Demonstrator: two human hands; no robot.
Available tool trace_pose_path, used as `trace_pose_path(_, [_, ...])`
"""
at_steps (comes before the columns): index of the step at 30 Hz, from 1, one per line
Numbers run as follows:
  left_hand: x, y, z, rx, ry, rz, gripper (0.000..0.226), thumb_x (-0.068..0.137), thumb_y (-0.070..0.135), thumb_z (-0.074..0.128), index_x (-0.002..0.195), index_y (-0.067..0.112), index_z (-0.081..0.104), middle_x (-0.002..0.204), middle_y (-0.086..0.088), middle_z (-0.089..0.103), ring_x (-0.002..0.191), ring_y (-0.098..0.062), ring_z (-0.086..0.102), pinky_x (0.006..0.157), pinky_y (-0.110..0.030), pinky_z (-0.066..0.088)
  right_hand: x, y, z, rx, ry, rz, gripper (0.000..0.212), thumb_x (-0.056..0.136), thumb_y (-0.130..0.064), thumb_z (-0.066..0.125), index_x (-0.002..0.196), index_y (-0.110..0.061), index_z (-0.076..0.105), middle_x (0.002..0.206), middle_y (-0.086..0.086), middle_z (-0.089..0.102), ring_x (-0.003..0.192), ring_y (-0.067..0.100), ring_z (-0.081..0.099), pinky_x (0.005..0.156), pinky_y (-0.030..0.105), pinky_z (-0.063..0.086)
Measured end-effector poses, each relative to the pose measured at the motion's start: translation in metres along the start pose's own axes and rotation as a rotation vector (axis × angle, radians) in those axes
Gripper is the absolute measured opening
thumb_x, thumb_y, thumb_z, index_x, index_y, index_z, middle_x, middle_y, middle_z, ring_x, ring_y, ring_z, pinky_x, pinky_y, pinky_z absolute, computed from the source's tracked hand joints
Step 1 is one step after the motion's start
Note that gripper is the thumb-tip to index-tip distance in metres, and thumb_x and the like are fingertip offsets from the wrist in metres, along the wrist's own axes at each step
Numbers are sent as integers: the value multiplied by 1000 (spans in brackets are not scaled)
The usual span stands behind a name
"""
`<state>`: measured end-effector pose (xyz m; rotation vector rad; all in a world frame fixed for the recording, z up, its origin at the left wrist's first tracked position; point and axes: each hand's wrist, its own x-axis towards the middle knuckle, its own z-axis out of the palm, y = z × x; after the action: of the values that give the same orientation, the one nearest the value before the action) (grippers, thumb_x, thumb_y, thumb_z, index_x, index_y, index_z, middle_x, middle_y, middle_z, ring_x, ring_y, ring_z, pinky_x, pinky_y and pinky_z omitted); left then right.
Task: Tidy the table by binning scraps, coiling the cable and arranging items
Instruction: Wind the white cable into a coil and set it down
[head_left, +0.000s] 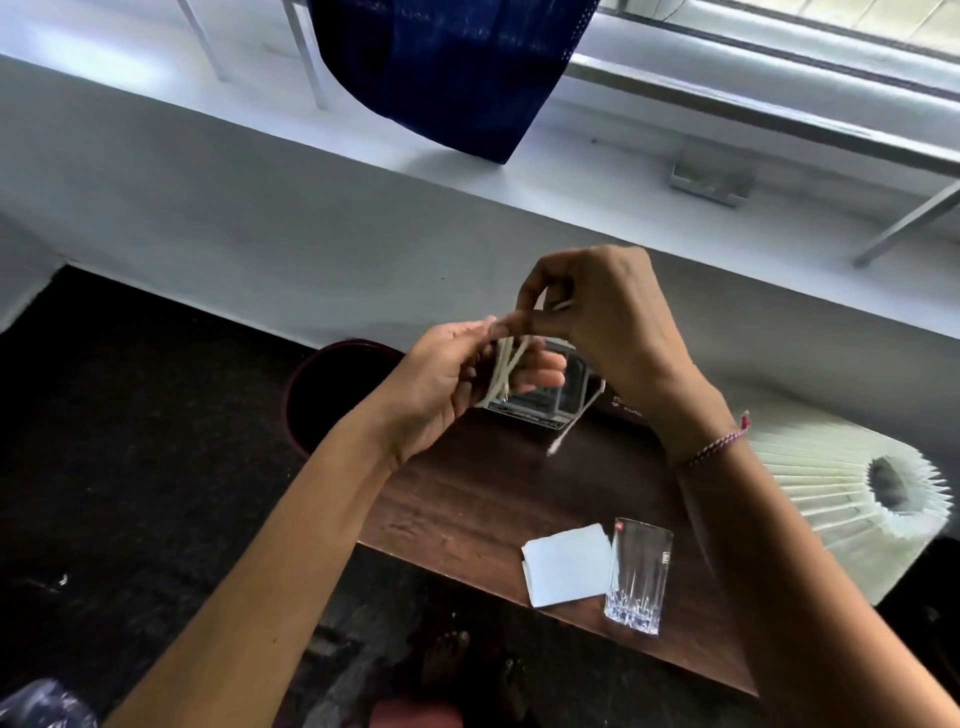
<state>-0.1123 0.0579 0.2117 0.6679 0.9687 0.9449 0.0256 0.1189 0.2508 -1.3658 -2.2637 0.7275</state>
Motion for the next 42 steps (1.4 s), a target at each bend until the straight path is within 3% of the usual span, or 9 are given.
trace_pose_path(4, [-5, -1, -2, -104, -128, -96, 42, 96, 22, 30, 98, -3, 63, 96, -25, 69, 98, -36, 67, 89, -43, 55, 11, 1, 5, 162, -43, -28, 24, 58, -41, 80, 64, -23, 65, 47, -11, 48, 41, 2, 41, 49, 10, 33])
trace_pose_path(8, [-10, 0, -4, -283, -365, -160, 47, 89, 31, 36, 97, 0, 70, 95, -20, 73, 89, -27, 71, 86, -35, 56, 11, 3, 14, 444, -70, 48, 23, 72, -33, 74, 63, -18, 60, 53, -1, 53, 45, 4, 43, 50, 18, 39])
trace_pose_path(13, [-15, 1, 3, -355, -464, -46, 29, 83, 24, 58, 98, 2, 69, 96, -16, 73, 84, -20, 72, 84, -32, 56, -1, 1, 28, 744, -89, 191, 32, 87, -26, 60, 58, -16, 51, 52, 0, 44, 50, 11, 38, 50, 20, 33])
trace_pose_path(18, [-16, 10, 6, -585, -561, 39, 31, 89, 13, 50, 106, -9, 63, 102, -24, 70, 93, -29, 70, 94, -40, 50, -16, -1, 40, 1068, -157, 340, 31, 95, -11, 44, 68, -21, 53, 41, -13, 56, 37, -3, 50, 40, 8, 41])
trace_pose_path(20, [-13, 16, 6, -648, -511, 79, 32, 90, 11, 45, 106, -11, 62, 105, -27, 69, 95, -30, 69, 92, -40, 52, -26, 0, 48, 919, -53, 377, 42, 92, 0, 39, 60, -22, 56, 41, -10, 55, 39, -1, 48, 41, 15, 40])
trace_pose_path(23, [-9, 20, 8, -563, -367, 155, 38, 89, 18, 39, 99, -5, 67, 104, -22, 70, 95, -26, 70, 85, -36, 56, -37, -2, 60, 713, 67, 401, 49, 90, -11, 41, 45, -26, 53, 36, -10, 43, 38, 3, 36, 46, 24, 31])
trace_pose_path(27, [-2, 20, 8, -601, -254, 205, 40, 91, 16, 34, 98, -4, 67, 105, -21, 70, 101, -27, 68, 91, -37, 54, -49, -10, 64, 584, 89, 348, 39, 95, -31, 40, 60, -23, 55, 45, -11, 49, 40, 2, 39, 48, 22, 31])
trace_pose_path(35, [13, 11, 9, -427, 132, 264, 31, 100, 15, 26, 100, 5, 55, 115, -10, 64, 106, -18, 65, 106, -36, 39, -66, -35, 49, 162, 27, 245, 30, 96, -35, 38, 84, -18, 59, 75, 5, 65, 72, 27, 60, 63, 39, 47])
trace_pose_path(42, [3, -1, 17, -385, 76, 58, 49, 100, 35, 22, 104, 0, 56, 108, -14, 68, 101, -18, 67, 93, -27, 51, -61, -29, 14, -225, 112, 192, 41, 87, -54, 47, 79, -17, 63, 71, 3, 64, 78, 31, 61, 57, 29, 31])
